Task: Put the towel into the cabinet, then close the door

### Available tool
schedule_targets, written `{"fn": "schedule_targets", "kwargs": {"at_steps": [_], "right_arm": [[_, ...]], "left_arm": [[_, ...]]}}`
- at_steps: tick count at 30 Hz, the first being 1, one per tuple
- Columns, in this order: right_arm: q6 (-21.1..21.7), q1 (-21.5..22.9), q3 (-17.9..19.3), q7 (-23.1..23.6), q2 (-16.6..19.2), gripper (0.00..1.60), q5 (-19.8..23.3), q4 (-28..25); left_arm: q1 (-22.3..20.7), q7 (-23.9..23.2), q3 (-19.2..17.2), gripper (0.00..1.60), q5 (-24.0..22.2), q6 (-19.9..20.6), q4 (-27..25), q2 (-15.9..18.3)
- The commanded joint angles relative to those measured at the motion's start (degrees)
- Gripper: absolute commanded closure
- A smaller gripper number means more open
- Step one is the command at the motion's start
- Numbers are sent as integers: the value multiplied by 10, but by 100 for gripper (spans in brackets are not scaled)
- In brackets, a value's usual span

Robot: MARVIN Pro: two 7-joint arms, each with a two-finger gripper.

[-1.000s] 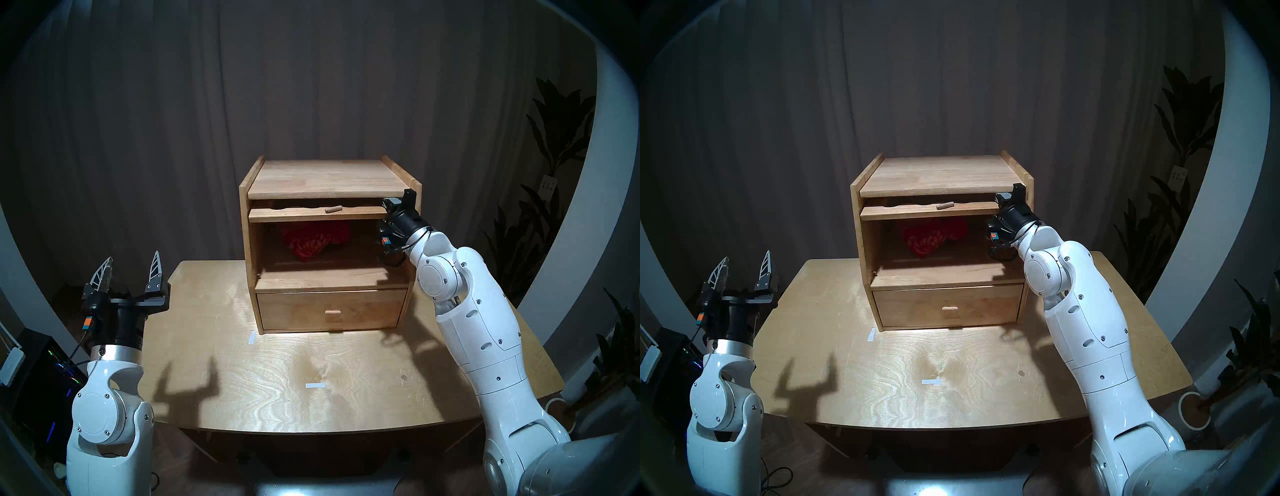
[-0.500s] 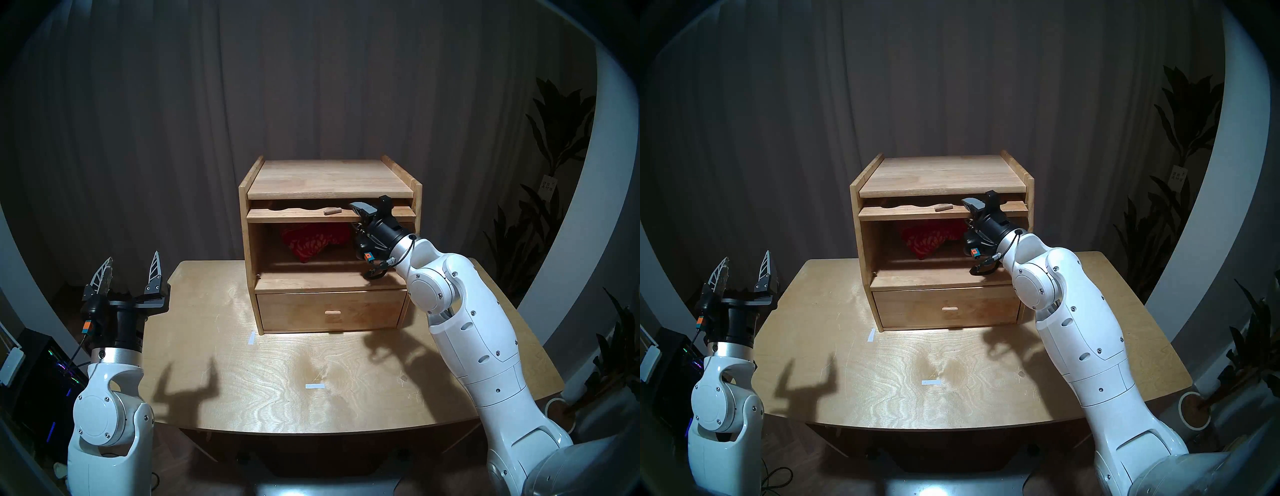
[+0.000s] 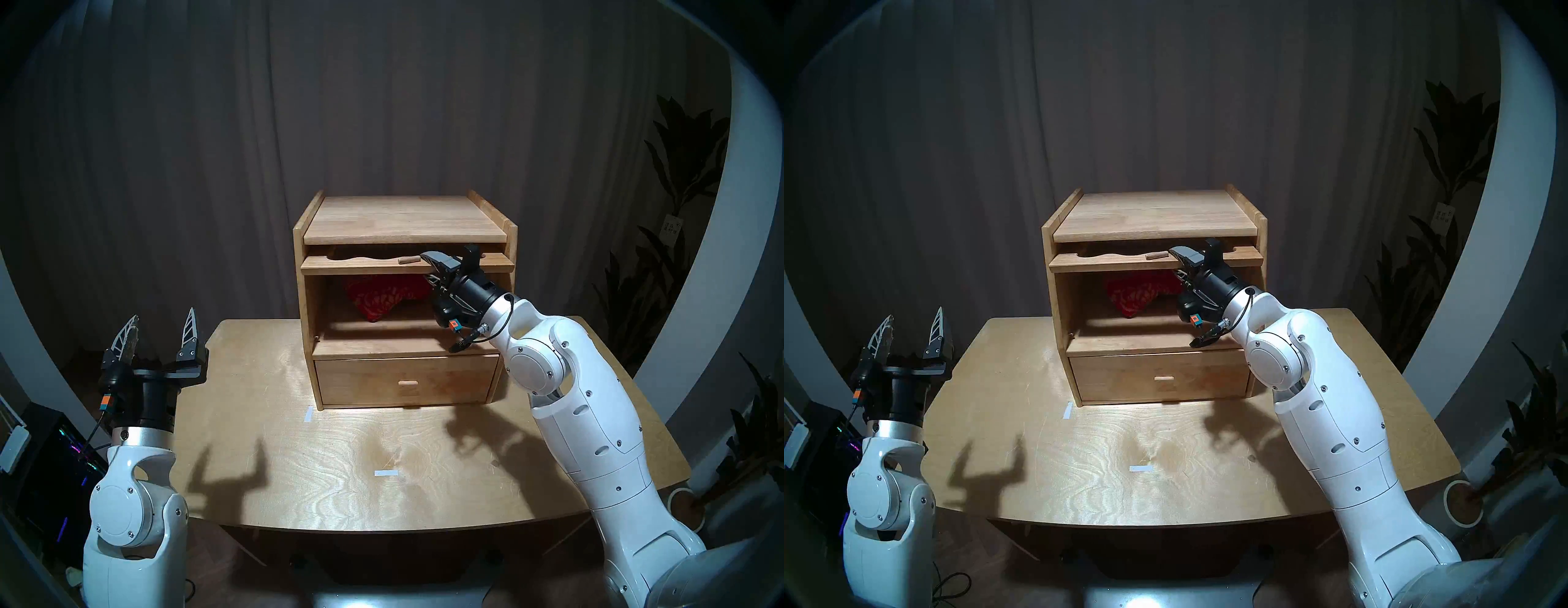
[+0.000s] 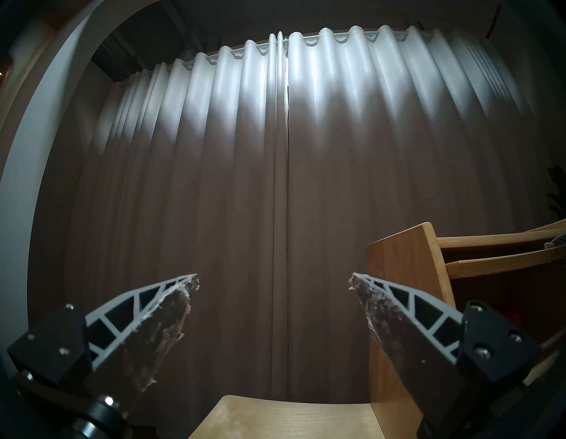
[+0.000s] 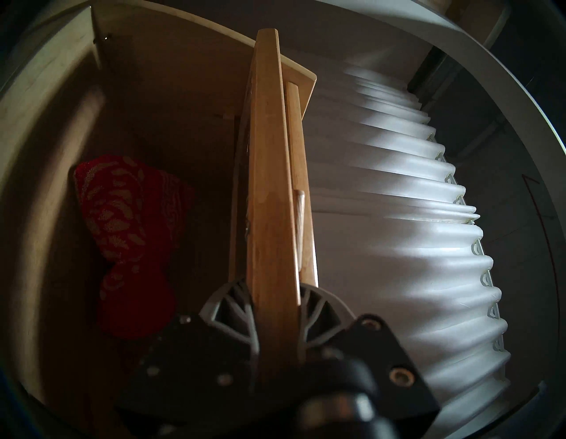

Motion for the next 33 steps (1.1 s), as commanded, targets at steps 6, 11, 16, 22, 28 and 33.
{"fn": "schedule_targets", "kwargs": {"at_steps": [6, 11, 16, 22, 28, 33], "right_arm": [[-27, -27, 52, -48, 14, 160, 31, -76], [-42, -51, 46, -53, 10, 160, 42, -85], [-57, -72, 38, -62, 1, 160, 53, -106], [-68, -85, 12, -68, -13, 160, 55, -126], [-65, -107, 9, -71, -9, 160, 50, -142], [-62, -128, 17, -78, -4, 160, 49, -151]], "left_arm": [[-4, -4, -2, 0, 2, -13, -6, 1], [-4, -7, -2, 0, 2, -15, -5, 1], [-4, -9, -3, 0, 2, -18, -4, 0], [-5, -11, -3, 0, 2, -22, -3, 0], [-5, -13, -4, 0, 2, -24, -2, 0], [-5, -15, -4, 0, 2, -26, -1, -1]]}}
